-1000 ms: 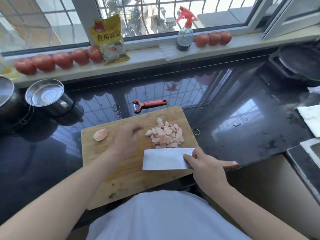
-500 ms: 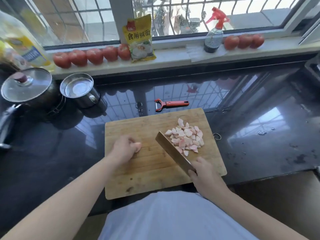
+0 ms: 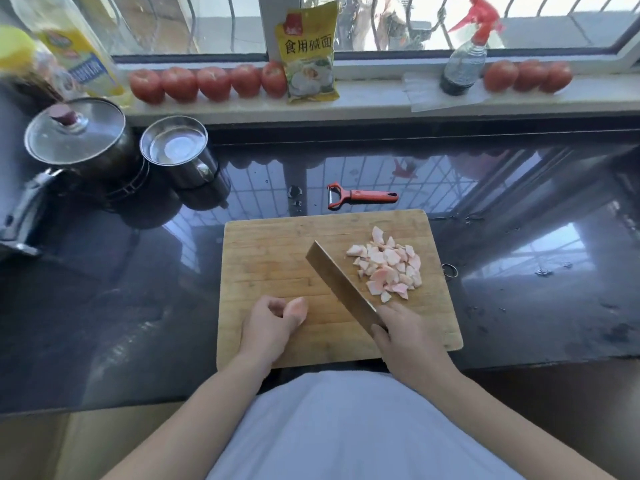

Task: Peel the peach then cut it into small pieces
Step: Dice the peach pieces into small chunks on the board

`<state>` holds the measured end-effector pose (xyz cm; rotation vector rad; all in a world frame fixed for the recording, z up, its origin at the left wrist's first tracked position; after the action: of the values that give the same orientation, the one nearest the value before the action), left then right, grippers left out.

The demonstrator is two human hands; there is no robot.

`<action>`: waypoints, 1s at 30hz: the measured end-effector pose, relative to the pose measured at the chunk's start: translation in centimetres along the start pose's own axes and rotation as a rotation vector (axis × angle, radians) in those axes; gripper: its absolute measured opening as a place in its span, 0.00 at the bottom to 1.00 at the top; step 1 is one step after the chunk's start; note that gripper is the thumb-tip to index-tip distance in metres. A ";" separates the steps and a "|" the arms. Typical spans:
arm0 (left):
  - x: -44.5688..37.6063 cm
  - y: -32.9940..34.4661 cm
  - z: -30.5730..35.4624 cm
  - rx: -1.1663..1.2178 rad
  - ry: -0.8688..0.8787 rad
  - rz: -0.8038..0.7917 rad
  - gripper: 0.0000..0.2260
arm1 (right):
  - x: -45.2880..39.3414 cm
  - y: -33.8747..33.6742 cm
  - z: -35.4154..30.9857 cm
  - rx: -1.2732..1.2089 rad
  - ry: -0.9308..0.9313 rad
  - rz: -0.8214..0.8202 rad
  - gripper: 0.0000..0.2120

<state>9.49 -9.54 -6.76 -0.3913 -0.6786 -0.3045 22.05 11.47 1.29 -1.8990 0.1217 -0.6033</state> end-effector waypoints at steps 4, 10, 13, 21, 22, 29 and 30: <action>0.4 -0.1 -0.3 0.079 -0.007 0.069 0.13 | 0.3 1.6 -1.7 0.165 -0.068 -0.109 0.10; 0.8 0.5 -0.1 0.081 0.054 0.091 0.16 | 0.5 2.3 -2.3 0.293 -0.085 -0.197 0.06; 0.8 0.5 0.1 0.054 0.062 0.110 0.14 | 0.4 2.7 -2.3 0.323 -0.087 -0.210 0.05; 1.6 0.8 0.9 0.101 0.048 0.099 0.19 | 0.6 2.4 -3.1 0.410 -0.143 -0.211 0.06; 1.7 0.8 1.0 0.108 0.040 0.092 0.19 | 0.7 2.4 -3.1 0.418 -0.142 -0.221 0.06; 1.6 0.6 0.6 0.173 -0.008 0.094 0.21 | 0.2 3.2 -4.1 0.475 -0.161 -0.345 0.07; 1.6 0.6 0.5 0.173 -0.010 0.091 0.20 | -0.2 3.5 -4.6 0.471 -0.168 -0.363 0.07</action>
<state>10.60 -9.01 -5.51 -0.2582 -0.6886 -0.1561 20.40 6.24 -0.56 -1.5076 -0.4476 -0.6440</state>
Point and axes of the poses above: each hand's wrist, its own x-axis away from the middle knuckle, its own y-axis out of the palm, z = x × y, the point moved 10 cm from there along -x, towards the middle knuckle, and after that the axes turned 14 degrees about x, right-handed, at the moved point
